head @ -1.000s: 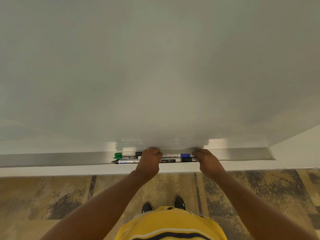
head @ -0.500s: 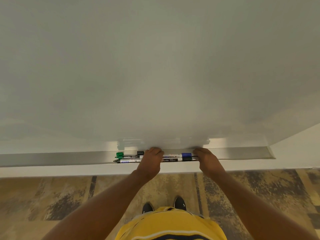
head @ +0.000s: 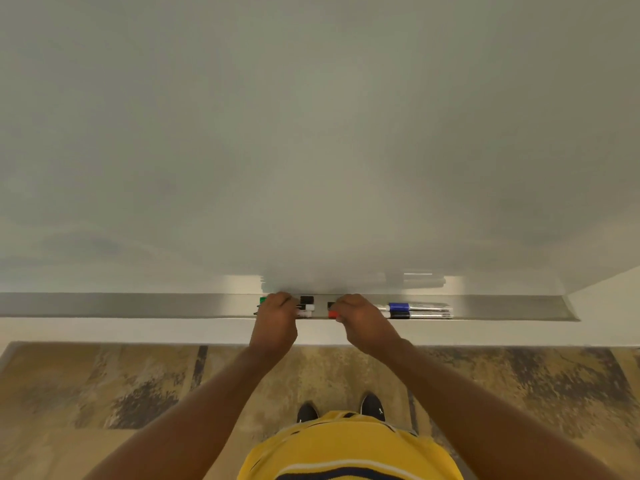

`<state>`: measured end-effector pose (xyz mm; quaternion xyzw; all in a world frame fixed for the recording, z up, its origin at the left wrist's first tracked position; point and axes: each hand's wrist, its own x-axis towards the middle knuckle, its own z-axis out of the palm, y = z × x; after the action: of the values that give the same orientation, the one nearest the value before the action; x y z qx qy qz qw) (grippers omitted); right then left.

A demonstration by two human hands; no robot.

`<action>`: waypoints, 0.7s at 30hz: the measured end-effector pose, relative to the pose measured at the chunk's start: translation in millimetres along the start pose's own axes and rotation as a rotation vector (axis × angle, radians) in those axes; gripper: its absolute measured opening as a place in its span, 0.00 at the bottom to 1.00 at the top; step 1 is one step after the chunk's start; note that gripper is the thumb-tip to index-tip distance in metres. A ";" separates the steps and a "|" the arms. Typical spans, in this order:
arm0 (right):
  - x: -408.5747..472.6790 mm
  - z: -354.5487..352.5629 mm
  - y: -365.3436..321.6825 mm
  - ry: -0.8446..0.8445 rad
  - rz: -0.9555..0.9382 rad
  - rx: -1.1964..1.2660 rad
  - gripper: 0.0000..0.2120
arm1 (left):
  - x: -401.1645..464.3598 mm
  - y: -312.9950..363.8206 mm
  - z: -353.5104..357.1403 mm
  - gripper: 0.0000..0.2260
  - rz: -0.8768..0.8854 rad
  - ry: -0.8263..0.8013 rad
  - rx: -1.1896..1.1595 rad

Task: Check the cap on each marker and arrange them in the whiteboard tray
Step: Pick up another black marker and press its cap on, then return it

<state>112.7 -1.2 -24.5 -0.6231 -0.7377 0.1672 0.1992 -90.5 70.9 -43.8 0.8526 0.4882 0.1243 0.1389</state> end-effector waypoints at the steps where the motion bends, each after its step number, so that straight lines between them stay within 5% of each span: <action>1: 7.3 5.9 -8.1 -0.025 -0.024 0.005 0.13 | -0.7 -8.0 -5.1 0.13 -0.031 0.001 0.008; 21: 53.8 56.9 -55.3 -0.139 0.036 -0.242 0.13 | 4.1 -64.5 -41.4 0.11 -0.127 -0.054 0.086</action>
<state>29.2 42.6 -41.7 -0.6427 -0.7530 0.1234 0.0681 -154.4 110.5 -28.0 0.8280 0.5424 0.0711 0.1228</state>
